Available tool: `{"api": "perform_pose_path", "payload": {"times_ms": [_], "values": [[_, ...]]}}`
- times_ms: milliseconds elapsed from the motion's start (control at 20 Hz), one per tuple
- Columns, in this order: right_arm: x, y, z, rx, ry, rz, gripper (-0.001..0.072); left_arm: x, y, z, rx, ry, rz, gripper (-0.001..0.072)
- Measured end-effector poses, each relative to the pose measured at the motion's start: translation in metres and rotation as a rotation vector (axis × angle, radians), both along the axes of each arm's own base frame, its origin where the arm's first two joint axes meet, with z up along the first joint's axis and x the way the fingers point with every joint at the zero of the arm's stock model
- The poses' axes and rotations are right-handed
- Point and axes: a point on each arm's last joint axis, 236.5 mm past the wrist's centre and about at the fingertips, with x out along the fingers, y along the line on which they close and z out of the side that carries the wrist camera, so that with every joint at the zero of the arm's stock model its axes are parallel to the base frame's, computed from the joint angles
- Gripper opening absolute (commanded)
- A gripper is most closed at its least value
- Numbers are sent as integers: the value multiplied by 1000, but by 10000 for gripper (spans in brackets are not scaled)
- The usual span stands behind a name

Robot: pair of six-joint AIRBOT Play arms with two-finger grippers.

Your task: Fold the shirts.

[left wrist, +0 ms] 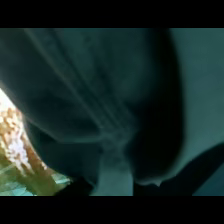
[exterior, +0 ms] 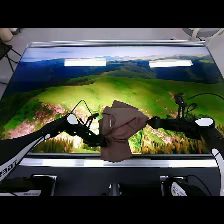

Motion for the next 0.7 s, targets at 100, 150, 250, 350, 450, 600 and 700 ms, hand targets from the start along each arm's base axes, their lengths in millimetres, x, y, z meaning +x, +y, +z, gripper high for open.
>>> {"api": "perform_pose_path", "payload": {"times_ms": [100,150,250,350,450,600,700], "values": [[6,5,-2,19,-8,-7,710,2,-4,-5,8,-13,17,25],[6,12,-5,27,-4,8,709,3,-6,-5,6,-12,29,24],[5,29,-12,25,-4,56,616,6,-8,-4,3,-24,38,23],[4,44,-16,16,-17,100,20,14,-8,2,-6,-59,56,23],[12,51,-8,7,-62,131,24,23,-10,23,-47,-126,49,23],[37,57,47,10,-217,212,24,60,-13,98,-166,-359,44,23],[60,54,126,-16,-417,249,24,97,-5,192,-273,-622,69,22]]}}
